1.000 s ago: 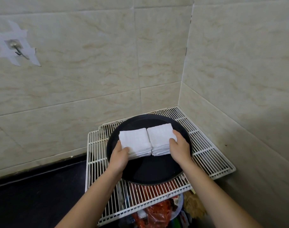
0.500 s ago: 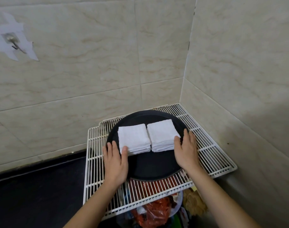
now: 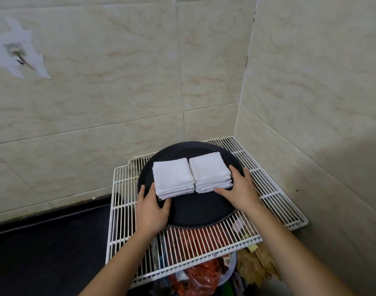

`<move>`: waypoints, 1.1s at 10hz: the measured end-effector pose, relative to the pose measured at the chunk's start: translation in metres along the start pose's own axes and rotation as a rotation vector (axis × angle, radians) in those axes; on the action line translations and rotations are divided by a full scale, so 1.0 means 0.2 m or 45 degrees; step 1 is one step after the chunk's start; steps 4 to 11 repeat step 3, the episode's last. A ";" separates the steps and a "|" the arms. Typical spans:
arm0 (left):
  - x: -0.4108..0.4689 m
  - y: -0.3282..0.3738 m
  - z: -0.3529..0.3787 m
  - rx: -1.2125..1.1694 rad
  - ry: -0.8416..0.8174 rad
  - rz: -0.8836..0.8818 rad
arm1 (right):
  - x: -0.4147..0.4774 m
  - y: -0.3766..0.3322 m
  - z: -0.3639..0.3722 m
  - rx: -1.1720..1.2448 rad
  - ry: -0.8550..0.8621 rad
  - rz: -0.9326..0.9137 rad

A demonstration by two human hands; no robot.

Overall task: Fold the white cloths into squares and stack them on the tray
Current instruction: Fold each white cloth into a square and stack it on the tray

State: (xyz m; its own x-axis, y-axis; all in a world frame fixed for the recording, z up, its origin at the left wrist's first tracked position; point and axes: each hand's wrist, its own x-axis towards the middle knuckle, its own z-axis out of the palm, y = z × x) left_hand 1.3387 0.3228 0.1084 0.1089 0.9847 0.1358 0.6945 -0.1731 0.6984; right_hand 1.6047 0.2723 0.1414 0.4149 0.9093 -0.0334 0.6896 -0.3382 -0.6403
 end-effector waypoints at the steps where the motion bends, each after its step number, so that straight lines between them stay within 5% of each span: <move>1: 0.00 0.00 0.00 0.015 -0.003 0.004 | 0.00 -0.01 -0.01 0.025 0.000 -0.009; 2: -0.01 -0.01 0.00 0.008 -0.008 0.010 | -0.01 -0.02 -0.03 -0.103 -0.110 -0.069; 3: -0.04 0.00 0.00 0.047 0.049 0.048 | -0.03 -0.18 -0.21 -0.065 0.015 -0.225; 11: -0.04 0.00 0.00 0.047 0.049 0.048 | -0.03 -0.18 -0.21 -0.065 0.015 -0.225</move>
